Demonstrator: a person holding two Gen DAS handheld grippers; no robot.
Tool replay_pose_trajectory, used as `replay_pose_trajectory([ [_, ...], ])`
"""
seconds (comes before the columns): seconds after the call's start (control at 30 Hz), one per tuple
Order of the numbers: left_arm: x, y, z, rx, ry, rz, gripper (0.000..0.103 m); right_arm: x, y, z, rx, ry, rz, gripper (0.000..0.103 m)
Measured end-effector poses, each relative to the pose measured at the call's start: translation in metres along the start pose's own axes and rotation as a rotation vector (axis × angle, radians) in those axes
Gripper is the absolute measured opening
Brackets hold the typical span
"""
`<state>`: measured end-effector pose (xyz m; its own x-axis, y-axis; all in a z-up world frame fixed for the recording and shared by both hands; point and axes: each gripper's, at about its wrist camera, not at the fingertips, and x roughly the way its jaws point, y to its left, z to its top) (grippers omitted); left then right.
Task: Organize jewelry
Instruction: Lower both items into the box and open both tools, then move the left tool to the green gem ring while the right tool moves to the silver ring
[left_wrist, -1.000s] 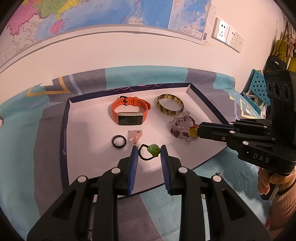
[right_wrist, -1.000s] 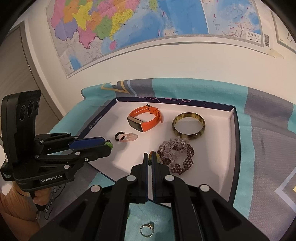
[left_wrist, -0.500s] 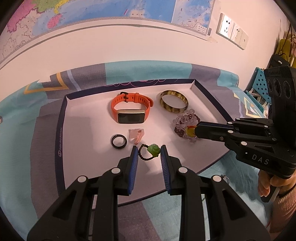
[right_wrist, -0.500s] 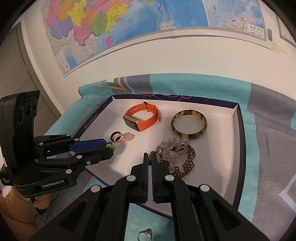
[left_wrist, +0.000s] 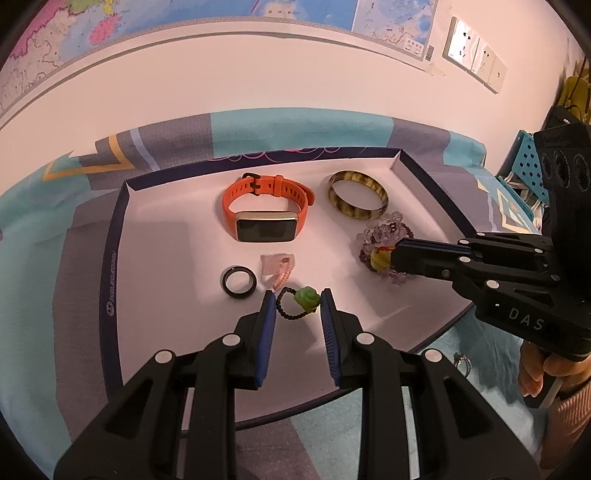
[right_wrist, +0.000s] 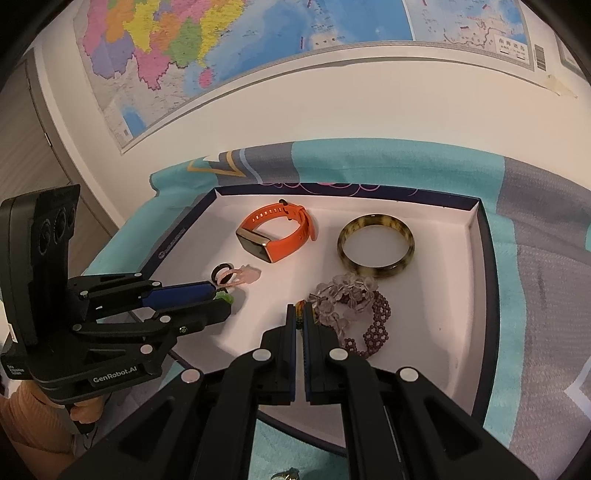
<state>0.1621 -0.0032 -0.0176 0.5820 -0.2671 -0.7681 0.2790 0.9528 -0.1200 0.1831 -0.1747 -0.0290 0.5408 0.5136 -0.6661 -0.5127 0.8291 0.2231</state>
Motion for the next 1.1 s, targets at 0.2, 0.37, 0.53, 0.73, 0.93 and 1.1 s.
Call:
replay_pose_trajectory([
  [0.2,0.005,0.002,0.0,-0.012,0.015,-0.006,0.026,0.006,-0.003,0.001,0.016,0.007,-0.022,0.003],
  [0.37,0.005,0.002,-0.001,-0.02,0.017,-0.007,0.026,0.008,-0.004,0.0,0.023,0.011,-0.031,0.004],
  [0.53,-0.002,-0.001,-0.001,-0.011,-0.005,-0.004,0.03,0.002,-0.007,-0.001,0.033,-0.003,-0.039,0.008],
  [0.73,-0.022,-0.004,-0.004,0.008,-0.053,0.016,0.035,-0.014,-0.01,-0.005,0.048,-0.039,-0.044,0.022],
  [0.93,-0.051,-0.013,-0.017,0.058,-0.118,-0.02,0.038,-0.041,-0.004,-0.014,0.028,-0.079,-0.023,0.031],
  [1.1,-0.068,-0.028,-0.039,0.125,-0.13,-0.08,0.04,-0.066,0.005,-0.033,-0.012,-0.089,-0.028,0.038],
])
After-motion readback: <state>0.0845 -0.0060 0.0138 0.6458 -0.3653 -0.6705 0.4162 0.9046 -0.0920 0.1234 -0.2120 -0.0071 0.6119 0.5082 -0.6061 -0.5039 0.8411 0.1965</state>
